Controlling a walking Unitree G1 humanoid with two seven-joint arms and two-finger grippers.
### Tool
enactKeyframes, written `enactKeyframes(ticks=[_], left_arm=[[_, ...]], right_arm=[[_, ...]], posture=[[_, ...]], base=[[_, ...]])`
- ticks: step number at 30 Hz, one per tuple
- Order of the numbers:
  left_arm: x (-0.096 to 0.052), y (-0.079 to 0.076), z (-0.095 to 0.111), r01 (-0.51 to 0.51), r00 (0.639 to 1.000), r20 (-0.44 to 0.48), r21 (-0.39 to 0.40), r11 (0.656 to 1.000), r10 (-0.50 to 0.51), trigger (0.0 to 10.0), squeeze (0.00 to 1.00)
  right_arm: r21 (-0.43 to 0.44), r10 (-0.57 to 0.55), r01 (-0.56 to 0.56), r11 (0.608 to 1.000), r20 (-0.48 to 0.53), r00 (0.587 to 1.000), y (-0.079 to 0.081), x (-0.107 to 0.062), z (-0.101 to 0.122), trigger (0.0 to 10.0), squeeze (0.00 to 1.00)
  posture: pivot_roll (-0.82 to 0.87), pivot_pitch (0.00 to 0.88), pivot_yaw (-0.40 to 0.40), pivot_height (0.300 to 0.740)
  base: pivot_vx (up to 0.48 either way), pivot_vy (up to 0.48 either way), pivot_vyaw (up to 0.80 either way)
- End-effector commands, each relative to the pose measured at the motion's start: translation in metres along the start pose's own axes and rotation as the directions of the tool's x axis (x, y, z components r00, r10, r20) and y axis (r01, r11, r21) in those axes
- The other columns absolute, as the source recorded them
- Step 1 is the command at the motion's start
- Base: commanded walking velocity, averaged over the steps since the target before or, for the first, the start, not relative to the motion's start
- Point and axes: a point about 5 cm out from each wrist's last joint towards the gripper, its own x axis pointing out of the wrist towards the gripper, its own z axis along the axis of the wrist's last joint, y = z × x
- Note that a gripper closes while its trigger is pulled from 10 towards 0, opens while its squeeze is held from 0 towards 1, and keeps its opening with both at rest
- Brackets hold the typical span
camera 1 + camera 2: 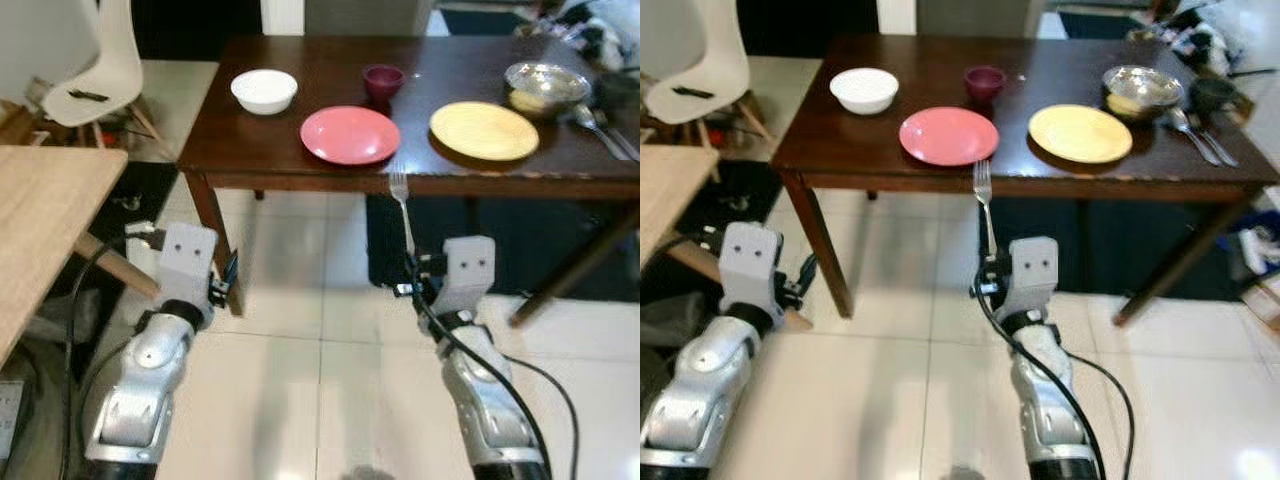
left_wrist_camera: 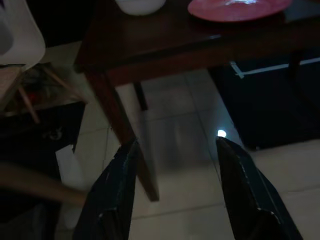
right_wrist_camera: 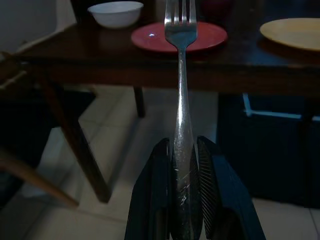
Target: Setting the table
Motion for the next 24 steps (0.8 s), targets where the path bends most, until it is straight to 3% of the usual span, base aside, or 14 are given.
enactKeyframes(ticks=[1, 5, 15, 24], left_arm=[[-0.0024, 0.0012, -0.0069, -0.007, 1.000, -0.029, 0.008, 1.000, 0.007, 10.0, 0.00], [-0.0023, 0.0011, -0.0070, -0.006, 1.000, -0.028, 0.008, 1.000, 0.006, 10.0, 0.00], [-0.0021, -0.0036, -0.0037, 0.024, 1.000, -0.009, -0.020, 1.000, -0.024, 10.0, 0.00], [-0.0012, -0.0041, -0.0045, 0.021, 1.000, -0.014, 0.005, 1.000, -0.021, 10.0, 0.00]], right_arm=[[0.006, 0.021, -0.021, 1.000, 0.001, 1.000, 0.0055, 0.0001, -0.0006, 10.0, 0.00], [0.010, 0.021, -0.021, 1.000, 0.000, 1.000, 0.0055, 0.0000, -0.0009, 10.0, 0.00], [0.063, -0.001, 0.000, 0.998, 0.014, 1.000, 0.0020, 0.0011, 0.0022, 10.0, 0.00], [0.064, -0.001, 0.001, 0.998, 0.011, 1.000, 0.0017, 0.0009, 0.0019, 10.0, 0.00]], posture=[[-0.08, 0.000, 0.069, 0.740], [-0.09, 0.000, 0.069, 0.740], [-0.09, 0.000, 0.068, 0.740], [-0.09, 0.000, 0.069, 0.740]], base=[[-0.409, 0.000, 0.00], [-0.351, 0.000, 0.00], [0.000, 0.000, 0.00], [0.000, 0.000, 0.00]])
